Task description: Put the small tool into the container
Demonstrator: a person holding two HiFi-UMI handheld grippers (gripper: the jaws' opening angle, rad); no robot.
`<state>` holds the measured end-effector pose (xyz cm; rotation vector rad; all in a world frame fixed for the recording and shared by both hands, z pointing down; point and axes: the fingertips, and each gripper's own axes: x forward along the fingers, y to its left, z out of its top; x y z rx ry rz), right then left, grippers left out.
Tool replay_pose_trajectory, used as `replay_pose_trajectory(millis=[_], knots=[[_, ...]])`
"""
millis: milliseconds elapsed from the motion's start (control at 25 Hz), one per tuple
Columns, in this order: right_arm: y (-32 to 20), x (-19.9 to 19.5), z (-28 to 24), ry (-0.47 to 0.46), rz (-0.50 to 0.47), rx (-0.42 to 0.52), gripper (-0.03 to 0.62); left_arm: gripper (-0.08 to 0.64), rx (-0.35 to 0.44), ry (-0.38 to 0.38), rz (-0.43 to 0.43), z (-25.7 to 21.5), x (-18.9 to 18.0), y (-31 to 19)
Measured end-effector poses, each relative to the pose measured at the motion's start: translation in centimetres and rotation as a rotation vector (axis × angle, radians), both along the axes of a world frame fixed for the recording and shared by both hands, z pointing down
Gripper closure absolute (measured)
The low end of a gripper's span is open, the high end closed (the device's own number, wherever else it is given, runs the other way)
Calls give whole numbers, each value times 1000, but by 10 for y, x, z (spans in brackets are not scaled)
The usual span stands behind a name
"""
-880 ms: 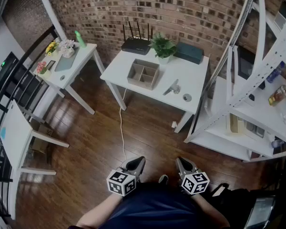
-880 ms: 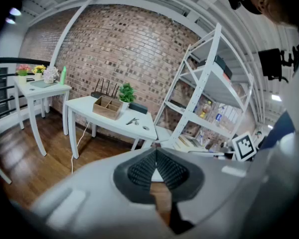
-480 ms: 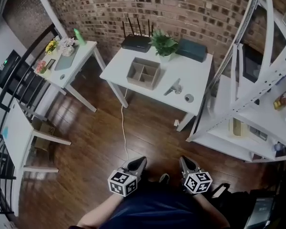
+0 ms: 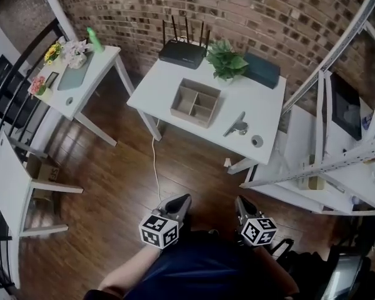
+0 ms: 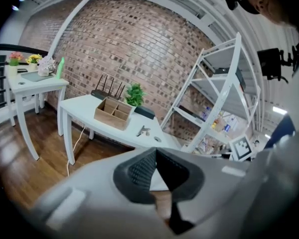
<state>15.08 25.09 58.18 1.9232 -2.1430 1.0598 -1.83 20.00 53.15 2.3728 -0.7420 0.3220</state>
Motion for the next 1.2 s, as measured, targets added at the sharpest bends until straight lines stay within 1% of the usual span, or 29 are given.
replay_pose_trajectory(millis=[160, 280, 440, 600, 760, 840, 960, 1120, 1160, 1200], knots=[[-43, -16, -9, 12, 19, 5, 581, 557, -3, 35, -6, 0, -19, -42], [-65, -25, -11, 24, 27, -7, 581, 557, -15, 60, -12, 5, -30, -65], [-87, -23, -12, 38, 42, -27, 581, 557, -33, 74, -14, 10, -40, -85], [-117, 5, -16, 47, 76, -23, 581, 557, -42, 78, -21, 12, -36, -104], [-152, 43, -6, -18, 110, -37, 581, 558, -29, 61, -35, 11, -26, -124], [-169, 64, 4, -52, 118, -49, 581, 557, -13, 48, -57, 8, -21, -137], [-196, 93, 17, -47, 108, -66, 581, 558, 17, 33, -109, 0, -11, -160], [-230, 117, 28, -40, 71, -83, 576, 557, 55, 22, -155, -10, 13, -189], [-235, 123, 33, -50, 67, -93, 560, 557, 64, 25, -161, -12, 20, -193], [-239, 128, 40, -67, 66, -109, 531, 557, 73, 31, -166, -14, 26, -196]])
